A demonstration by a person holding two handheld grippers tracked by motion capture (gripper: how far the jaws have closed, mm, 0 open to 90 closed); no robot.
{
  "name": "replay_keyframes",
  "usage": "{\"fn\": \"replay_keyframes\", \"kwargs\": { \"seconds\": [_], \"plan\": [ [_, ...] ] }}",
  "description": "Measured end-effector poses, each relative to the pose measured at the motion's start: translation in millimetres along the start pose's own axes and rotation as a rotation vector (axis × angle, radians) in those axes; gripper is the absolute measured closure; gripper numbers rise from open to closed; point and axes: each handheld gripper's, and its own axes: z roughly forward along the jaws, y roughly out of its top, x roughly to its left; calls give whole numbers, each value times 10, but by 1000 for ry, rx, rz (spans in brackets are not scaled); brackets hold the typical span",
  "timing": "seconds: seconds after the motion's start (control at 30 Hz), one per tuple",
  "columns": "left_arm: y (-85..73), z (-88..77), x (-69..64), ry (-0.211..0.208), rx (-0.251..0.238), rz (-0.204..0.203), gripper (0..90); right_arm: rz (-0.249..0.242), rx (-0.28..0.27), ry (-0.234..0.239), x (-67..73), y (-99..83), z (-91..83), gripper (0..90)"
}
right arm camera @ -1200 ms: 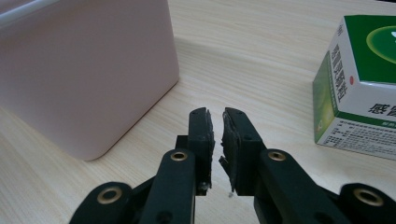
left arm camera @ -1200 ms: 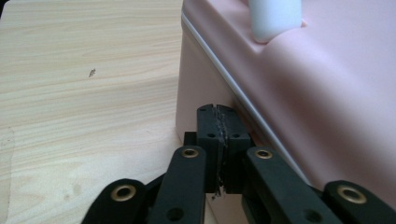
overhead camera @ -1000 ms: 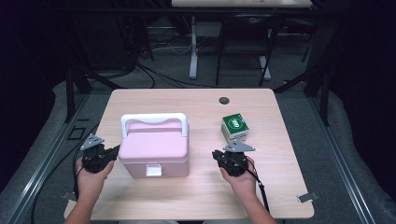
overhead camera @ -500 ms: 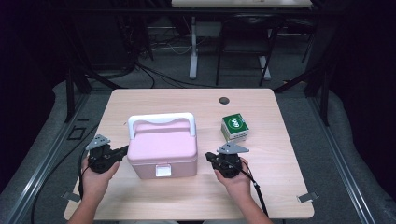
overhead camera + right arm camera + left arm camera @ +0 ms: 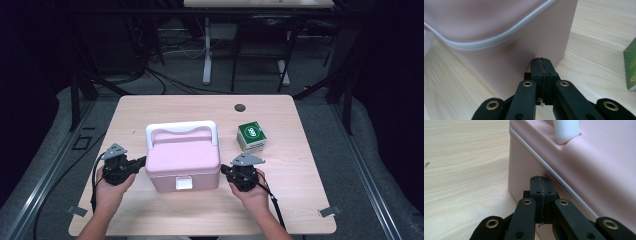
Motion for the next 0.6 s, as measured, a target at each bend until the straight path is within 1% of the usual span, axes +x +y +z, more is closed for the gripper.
{"fn": "replay_keyframes", "kwargs": {
  "seconds": [0.1, 0.17, 0.2, 0.37, 0.4, 0.43, 0.47, 0.53, 0.57, 0.6],
  "plan": [
    [-5, 4, -39, -2, 3, 7, 900, -10, 8, -6, 0, -13, -37, 900],
    [-8, 17, -57, -11, 1, 5, 900, -4, 9, -11, -7, -34, -69, 900],
    [-10, 22, -78, -18, 4, 6, 900, 8, 4, -5, -17, -58, -96, 900],
    [-14, 34, -135, -30, 10, 19, 900, 12, 2, -7, -48, -86, -145, 900],
    [-12, 37, -148, -29, 13, 22, 900, 13, 3, -14, -61, -84, -151, 900],
    [-12, 41, -160, -29, 10, 21, 900, 20, 3, -19, -71, -81, -153, 900],
    [-13, 42, -169, -26, 12, 19, 900, 30, 5, -10, -81, -81, -159, 900],
    [-20, 46, -177, -31, 8, 17, 900, 28, 9, -10, -80, -88, -175, 900],
    [-39, 44, -192, -47, 13, 13, 900, 24, 7, -10, -74, -103, -200, 900],
    [-39, 44, -192, -47, 13, 13, 900, 24, 7, -10, -74, -103, -200, 900]
  ]
}}
